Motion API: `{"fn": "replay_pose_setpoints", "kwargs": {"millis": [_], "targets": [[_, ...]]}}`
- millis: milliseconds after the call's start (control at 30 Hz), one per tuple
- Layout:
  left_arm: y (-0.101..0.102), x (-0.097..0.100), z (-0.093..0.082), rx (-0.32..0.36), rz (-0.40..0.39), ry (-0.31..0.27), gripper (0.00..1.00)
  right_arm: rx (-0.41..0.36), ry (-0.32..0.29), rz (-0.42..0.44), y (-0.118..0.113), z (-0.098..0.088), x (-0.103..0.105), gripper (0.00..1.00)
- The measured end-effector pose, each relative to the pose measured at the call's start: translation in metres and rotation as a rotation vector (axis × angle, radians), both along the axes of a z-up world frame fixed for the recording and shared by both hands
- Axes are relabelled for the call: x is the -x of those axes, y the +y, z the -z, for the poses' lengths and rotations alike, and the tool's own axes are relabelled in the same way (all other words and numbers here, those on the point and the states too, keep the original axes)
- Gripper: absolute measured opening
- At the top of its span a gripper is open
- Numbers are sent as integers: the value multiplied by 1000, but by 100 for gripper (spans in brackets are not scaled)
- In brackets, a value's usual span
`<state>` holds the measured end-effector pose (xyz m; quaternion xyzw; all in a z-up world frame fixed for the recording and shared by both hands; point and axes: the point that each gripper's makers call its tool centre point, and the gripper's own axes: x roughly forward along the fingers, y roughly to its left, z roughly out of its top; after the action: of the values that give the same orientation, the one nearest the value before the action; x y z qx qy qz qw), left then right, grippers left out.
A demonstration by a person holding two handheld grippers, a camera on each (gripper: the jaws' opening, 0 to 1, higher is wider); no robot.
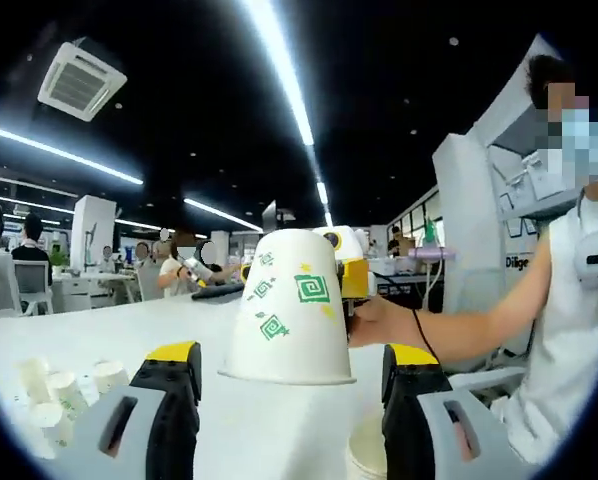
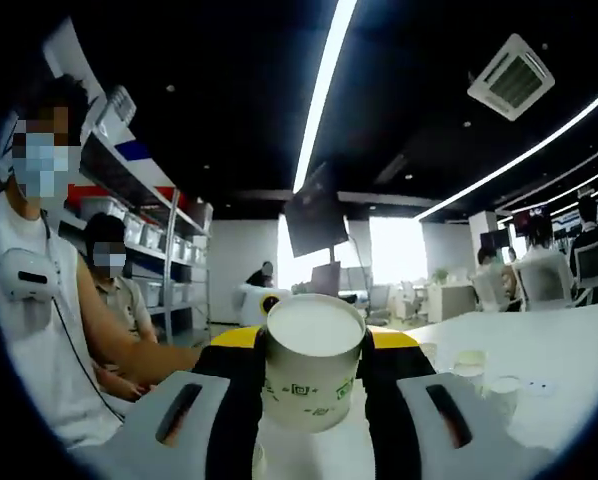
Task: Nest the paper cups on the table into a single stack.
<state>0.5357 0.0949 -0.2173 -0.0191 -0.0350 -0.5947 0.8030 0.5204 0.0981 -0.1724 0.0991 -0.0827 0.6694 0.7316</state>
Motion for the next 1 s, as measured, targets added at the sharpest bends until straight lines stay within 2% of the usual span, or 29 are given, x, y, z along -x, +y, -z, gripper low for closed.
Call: {"fn": "replay_pose_setpoints", "kwargs": {"millis": [100,433,533,700,867,1000], "targets": [[4,0,-1,22,0,24,56,-18,8,-7,-2,1,3,40],[12,0,-10,39,5,27,52,-17,19,-10,-16,20,3,40],[15,-6,-17,72,-4,28,51,25,-7,5,-18,31,0,40],[18,-18,-26,146,-33,84,48,95,-25,43,-19,46,-11,40],[15,-20,-32,164,-49,78,46,150,-34,64,-18,60,-12,40],[9,-24,-35,143,-86,41,44,184,-32,89,-20,67,-19,41]]}}
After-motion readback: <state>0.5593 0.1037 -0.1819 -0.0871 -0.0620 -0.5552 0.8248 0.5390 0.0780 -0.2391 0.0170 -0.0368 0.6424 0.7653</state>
